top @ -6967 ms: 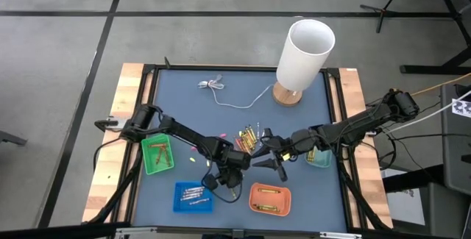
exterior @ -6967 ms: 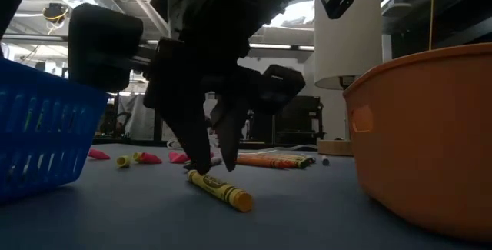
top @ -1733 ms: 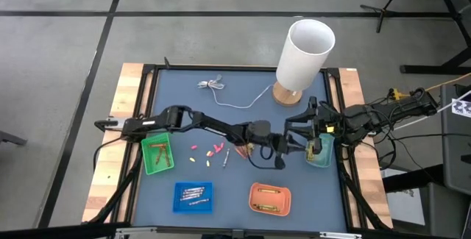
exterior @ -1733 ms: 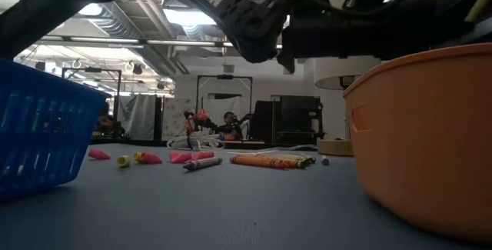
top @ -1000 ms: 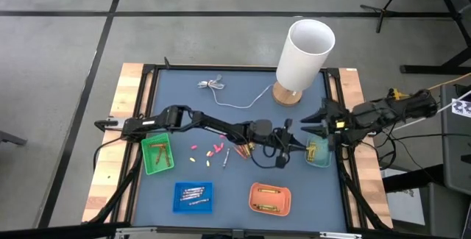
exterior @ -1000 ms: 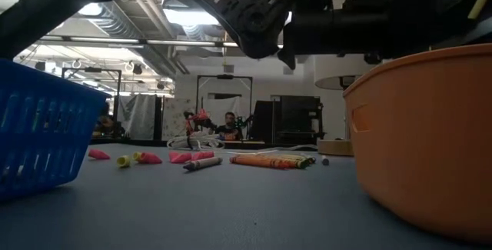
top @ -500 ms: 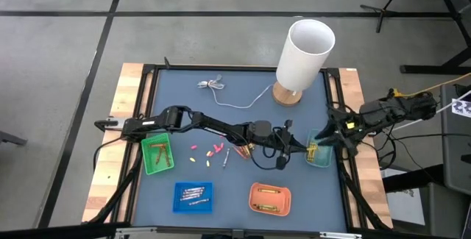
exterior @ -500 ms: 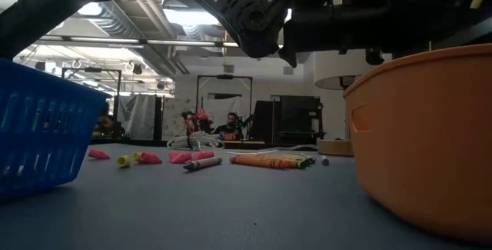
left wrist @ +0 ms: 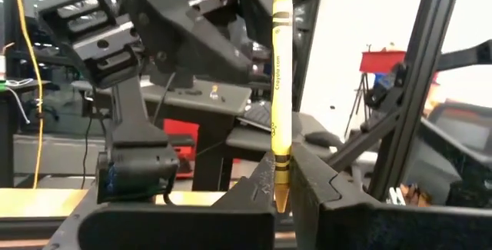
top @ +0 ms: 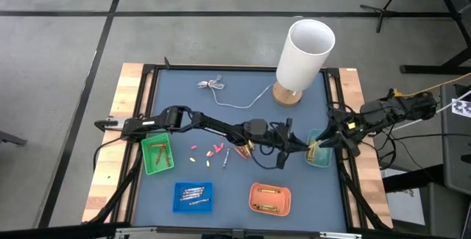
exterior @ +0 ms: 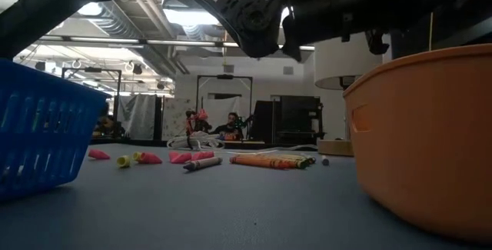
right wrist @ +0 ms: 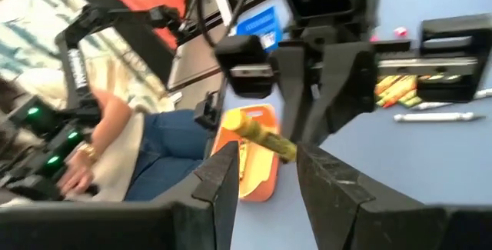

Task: Sort crayons
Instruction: Put the yellow crayon into the dark green bin

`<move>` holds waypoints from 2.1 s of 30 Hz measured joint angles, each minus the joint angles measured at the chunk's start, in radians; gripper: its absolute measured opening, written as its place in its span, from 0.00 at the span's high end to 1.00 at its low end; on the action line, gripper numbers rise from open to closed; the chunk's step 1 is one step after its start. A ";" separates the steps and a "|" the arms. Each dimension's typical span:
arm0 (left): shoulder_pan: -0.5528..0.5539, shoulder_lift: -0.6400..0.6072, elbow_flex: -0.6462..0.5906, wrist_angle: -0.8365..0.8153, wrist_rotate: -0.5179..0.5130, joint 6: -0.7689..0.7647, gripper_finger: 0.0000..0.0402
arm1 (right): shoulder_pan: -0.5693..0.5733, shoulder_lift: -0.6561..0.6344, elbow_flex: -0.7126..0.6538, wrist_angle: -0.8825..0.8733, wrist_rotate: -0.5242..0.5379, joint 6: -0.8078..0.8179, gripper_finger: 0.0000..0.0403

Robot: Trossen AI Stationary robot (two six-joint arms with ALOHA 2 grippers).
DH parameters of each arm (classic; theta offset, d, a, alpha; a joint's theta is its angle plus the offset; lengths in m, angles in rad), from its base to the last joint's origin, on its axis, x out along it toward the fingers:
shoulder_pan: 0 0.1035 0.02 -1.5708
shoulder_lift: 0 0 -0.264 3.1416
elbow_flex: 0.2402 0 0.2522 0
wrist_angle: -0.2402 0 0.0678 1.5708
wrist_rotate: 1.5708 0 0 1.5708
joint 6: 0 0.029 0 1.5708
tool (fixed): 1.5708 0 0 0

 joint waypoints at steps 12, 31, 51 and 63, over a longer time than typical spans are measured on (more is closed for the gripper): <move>0.001 0.000 0.000 0.036 -0.030 -0.037 1.00 | 0.000 0.077 -0.002 0.024 0.077 -0.048 0.67; 0.001 0.000 0.000 0.025 -0.129 -0.036 0.98 | 0.000 0.153 -0.002 0.033 0.189 -0.108 0.68; 0.000 0.001 0.000 0.014 -0.207 -0.033 0.97 | 0.000 0.153 -0.002 0.029 0.221 -0.132 0.91; 0.001 0.002 0.000 -0.028 -0.207 -0.033 0.83 | 0.000 0.150 0.000 -0.056 0.200 -0.062 0.94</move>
